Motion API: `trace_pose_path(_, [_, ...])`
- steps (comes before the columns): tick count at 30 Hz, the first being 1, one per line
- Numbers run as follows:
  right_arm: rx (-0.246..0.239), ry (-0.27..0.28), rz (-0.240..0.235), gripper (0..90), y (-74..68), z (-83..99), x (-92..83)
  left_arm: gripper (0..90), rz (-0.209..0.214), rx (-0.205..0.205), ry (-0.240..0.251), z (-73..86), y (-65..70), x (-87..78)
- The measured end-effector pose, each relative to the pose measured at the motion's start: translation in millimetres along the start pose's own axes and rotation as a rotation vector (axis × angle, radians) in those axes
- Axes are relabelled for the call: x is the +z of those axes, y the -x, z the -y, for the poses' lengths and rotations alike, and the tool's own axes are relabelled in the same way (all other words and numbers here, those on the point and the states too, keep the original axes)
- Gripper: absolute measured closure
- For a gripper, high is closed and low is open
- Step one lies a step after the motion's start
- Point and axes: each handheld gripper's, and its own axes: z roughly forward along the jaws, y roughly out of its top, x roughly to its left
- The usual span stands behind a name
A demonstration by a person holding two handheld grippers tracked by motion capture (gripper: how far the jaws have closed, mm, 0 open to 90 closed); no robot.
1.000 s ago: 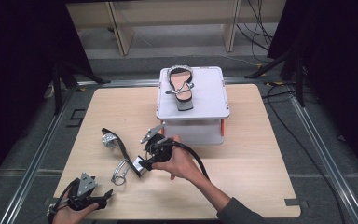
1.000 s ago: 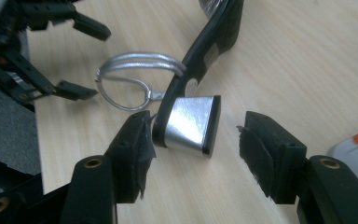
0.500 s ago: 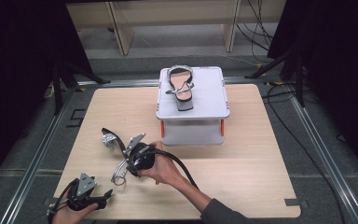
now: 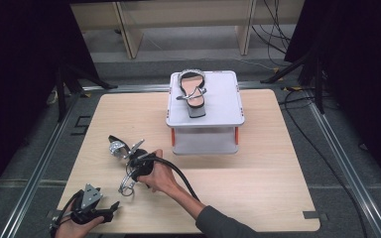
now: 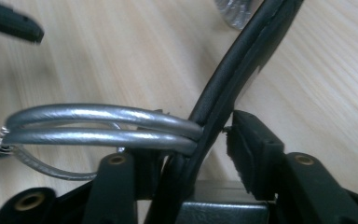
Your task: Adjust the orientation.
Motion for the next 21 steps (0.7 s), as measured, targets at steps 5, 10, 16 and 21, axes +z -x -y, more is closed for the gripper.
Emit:
trace_pose_path(5, [0.11,0.012,-0.051,64.5,15.6,5.6,-13.8,17.8,-0.001,0.009,-0.003,-0.4,-1.1,-0.6])
trace_pose_path(10, [0.2,0.024,-0.156,65.8,29.9,27.0,-31.5,17.7,-0.006,-0.005,0.006,0.8,0.1,-0.8])
trace_pose_path(16, [0.255,0.036,-0.239,66.0,42.4,61.9,-59.1,17.8,-0.005,0.001,-0.002,0.2,0.2,-1.9])
trace_pose_path(21, [0.329,0.043,-0.287,66.0,51.4,91.5,-81.8,17.8,-0.003,-0.005,0.003,0.6,0.6,-1.2])
